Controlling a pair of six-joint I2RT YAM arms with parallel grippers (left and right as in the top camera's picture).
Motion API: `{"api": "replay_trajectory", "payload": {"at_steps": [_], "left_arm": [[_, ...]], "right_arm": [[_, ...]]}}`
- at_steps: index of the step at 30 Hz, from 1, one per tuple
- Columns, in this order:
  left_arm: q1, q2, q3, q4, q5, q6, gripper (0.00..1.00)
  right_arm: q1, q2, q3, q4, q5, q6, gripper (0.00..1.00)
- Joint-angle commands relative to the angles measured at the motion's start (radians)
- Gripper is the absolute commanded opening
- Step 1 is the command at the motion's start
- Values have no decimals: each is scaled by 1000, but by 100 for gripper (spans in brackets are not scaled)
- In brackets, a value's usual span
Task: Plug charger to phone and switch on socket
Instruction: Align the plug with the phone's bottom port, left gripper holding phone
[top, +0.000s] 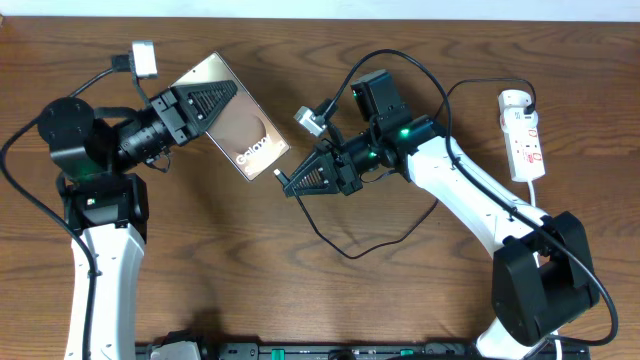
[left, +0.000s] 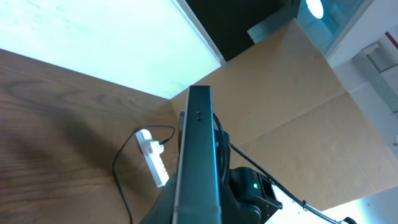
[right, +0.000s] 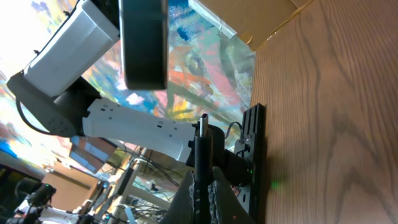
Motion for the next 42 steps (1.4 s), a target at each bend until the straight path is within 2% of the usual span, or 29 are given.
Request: {"api": "replay_trajectory", "payload": {"at_steps": [1, 8, 21, 30, 42], "left_arm": [[3, -7, 9, 13, -7, -24, 8], [3, -5, 7, 13, -2, -4, 7], [3, 2, -2, 13, 9, 34, 7], [63, 39, -2, 13, 44, 37, 7], [61, 49, -2, 13, 62, 37, 7]], "right_arm": [[2, -11, 5, 1, -27, 28, 1], [2, -12, 5, 8, -27, 51, 1], [3, -12, 5, 217, -27, 264, 1], [4, -12, 5, 218, -27, 264, 1], [9, -12, 5, 233, -27, 264, 1]]}}
